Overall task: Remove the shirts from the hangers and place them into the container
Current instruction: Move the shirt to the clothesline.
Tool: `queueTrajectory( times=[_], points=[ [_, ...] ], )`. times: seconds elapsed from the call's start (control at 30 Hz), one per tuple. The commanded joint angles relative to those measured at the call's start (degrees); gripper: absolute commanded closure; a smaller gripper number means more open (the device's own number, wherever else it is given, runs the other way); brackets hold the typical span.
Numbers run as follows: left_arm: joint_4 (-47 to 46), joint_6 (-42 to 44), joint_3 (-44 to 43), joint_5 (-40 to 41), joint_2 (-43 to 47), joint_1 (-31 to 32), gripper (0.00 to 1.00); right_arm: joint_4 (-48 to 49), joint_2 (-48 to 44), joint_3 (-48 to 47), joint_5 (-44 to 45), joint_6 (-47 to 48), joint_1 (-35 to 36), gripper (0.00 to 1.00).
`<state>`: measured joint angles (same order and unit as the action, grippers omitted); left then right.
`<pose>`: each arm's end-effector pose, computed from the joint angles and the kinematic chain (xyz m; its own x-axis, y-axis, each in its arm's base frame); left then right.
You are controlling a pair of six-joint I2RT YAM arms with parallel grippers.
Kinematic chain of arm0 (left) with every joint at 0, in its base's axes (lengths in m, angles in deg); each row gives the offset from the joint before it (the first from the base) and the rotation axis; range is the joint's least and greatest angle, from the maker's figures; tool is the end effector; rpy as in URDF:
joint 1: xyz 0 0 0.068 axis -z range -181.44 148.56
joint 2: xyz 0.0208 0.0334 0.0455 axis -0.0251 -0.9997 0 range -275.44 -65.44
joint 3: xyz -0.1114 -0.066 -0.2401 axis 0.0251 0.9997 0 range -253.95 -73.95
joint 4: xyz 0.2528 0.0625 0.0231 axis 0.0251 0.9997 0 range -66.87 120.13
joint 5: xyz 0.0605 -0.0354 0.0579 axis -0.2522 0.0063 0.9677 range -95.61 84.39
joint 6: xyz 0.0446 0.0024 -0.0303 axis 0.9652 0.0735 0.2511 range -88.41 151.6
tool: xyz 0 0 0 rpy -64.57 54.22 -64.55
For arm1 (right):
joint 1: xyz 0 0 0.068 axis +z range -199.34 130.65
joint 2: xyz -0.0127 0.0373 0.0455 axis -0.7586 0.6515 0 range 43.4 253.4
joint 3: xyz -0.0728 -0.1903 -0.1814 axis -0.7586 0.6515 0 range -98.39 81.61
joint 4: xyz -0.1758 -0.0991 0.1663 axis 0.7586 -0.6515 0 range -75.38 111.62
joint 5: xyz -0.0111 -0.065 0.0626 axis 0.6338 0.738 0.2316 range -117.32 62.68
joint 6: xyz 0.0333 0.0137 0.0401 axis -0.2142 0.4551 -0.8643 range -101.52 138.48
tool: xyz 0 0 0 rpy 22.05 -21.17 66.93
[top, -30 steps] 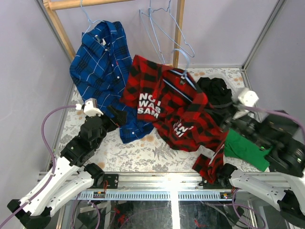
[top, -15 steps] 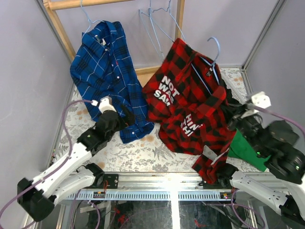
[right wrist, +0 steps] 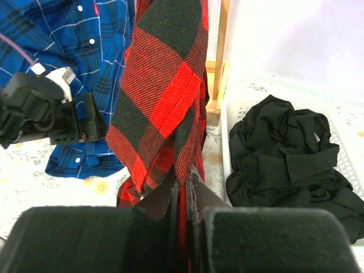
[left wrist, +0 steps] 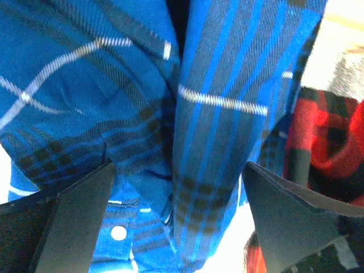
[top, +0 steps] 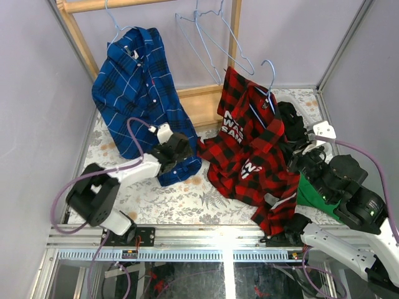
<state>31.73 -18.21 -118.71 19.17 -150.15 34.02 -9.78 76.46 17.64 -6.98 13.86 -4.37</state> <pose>0.2468 -0.1573 0.1854 -0.6238 -0.4072 -0.6671 -0.2723 0.9133 -0.3029 0.0692 0.0517 0.4339 -0.0397 0.0673 -0.9969 -0.4149 0.9065 0.0777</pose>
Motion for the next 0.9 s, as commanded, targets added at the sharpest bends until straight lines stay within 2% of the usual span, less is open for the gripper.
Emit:
queueTrajectory(
  times=[0.0,0.1,0.23,0.33,0.47,0.6,0.67,0.73,0.77,0.8,0.83,0.87],
  points=[
    [-1.5,-3.5,-4.8,9.1,-6.8,0.0,0.17,5.5,-1.1,0.5,-1.9,-2.0,-0.2,1.0],
    [-3.2,-3.0,-5.4,11.0,-8.5,-0.1,0.52,5.6,-1.3,1.2,-1.8,-2.2,-0.2,1.0],
    [-1.0,1.3,-11.0,11.4,-10.0,-0.3,0.91,5.5,-1.7,1.8,-1.4,-2.5,-0.2,1.0],
    [0.7,5.3,-16.0,13.6,-8.7,-0.5,1.0,5.3,-2.0,2.0,-1.7,-2.7,-0.2,1.0],
    [-1.2,11.0,-24.1,9.5,-9.5,-5.9,1.0,5.2,-2.3,2.2,-2.5,-3.6,-0.2,1.0],
    [-0.1,17.3,-37.3,9.7,-18.0,-9.5,1.0,5.2,-2.5,2.7,-9.7,-3.9,-0.2,1.0],
    [2.5,17.6,-44.3,8.6,-23.0,-11.5,0.95,4.4,-2.5,2.6,-14.2,-3.7,-0.2,1.0],
    [3.5,16.1,-48.3,6.5,-26.0,-13.4,0.95,4.0,-2.6,2.9,-16.8,-3.9,-0.2,1.0],
    [2.5,16.5,-48.8,3.3,-26.6,-14.2,0.88,3.7,-2.6,3.1,-17.8,-4.1,-0.1,1.0],
    [2.0,17.3,-49.3,0.1,-27.5,-14.9,0.71,3.3,-2.6,3.1,-18.4,-4.5,-0.2,1.0],
    [2.6,17.4,-50.2,-1.1,-28.6,-15.3,0.46,2.9,-2.7,3.0,-18.8,-4.9,-0.2,1.0],
    [4.7,16.8,-51.6,-0.9,-29.7,-15.4,0.35,2.6,-2.7,3.1,-19.0,-5.1,-0.1,1.0]
  ],
)
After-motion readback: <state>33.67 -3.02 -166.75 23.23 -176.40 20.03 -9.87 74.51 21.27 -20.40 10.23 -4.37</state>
